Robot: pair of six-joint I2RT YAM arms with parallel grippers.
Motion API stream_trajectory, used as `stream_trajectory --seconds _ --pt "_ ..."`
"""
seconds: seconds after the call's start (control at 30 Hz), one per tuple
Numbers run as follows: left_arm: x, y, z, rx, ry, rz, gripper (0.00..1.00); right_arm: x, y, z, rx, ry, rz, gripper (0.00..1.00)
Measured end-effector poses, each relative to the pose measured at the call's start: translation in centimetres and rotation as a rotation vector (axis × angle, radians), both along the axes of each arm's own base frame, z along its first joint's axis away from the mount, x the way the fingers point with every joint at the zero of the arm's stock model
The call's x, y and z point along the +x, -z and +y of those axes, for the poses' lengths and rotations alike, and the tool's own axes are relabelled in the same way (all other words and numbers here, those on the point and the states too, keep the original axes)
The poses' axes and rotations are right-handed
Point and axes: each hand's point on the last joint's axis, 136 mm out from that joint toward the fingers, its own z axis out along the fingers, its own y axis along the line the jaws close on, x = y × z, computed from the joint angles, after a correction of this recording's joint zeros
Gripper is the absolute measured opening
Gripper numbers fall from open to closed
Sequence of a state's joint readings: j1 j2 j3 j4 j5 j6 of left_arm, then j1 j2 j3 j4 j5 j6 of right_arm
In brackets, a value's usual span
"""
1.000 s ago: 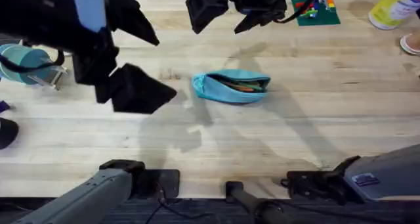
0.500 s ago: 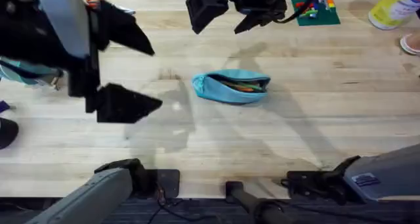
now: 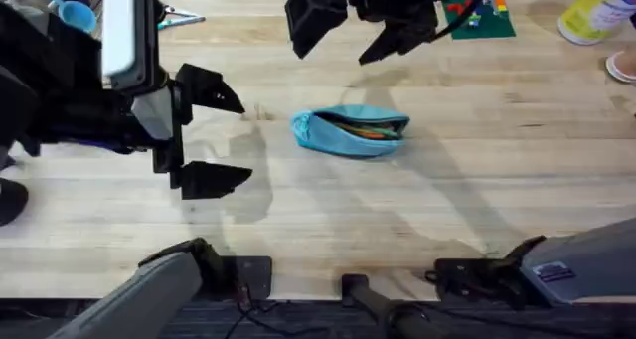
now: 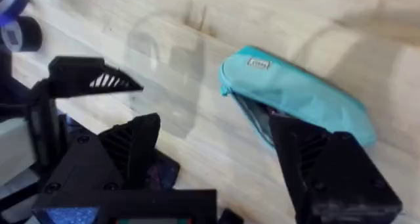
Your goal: Unzip the bag, pick up the pens from the table one at a time and place them inside, then zip the bag closed.
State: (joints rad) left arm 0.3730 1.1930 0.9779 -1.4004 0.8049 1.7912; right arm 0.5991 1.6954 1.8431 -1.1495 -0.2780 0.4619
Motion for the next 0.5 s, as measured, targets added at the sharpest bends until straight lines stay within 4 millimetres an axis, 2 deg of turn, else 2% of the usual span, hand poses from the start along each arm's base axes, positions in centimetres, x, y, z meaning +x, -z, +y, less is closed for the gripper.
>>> stream_trajectory --seconds 0.27,0.5 --pt "1.5 2.0 0.9 -0.093 -0.056 0.051 0.993 -1.4 -0.3 1.1 0.050 -0.016 0.062 0.998" --pt "2.7 3.9 1.1 -0.150 -0.062 0.117 0.993 -3.9 -1.4 1.4 0.065 -0.014 0.100 0.998"
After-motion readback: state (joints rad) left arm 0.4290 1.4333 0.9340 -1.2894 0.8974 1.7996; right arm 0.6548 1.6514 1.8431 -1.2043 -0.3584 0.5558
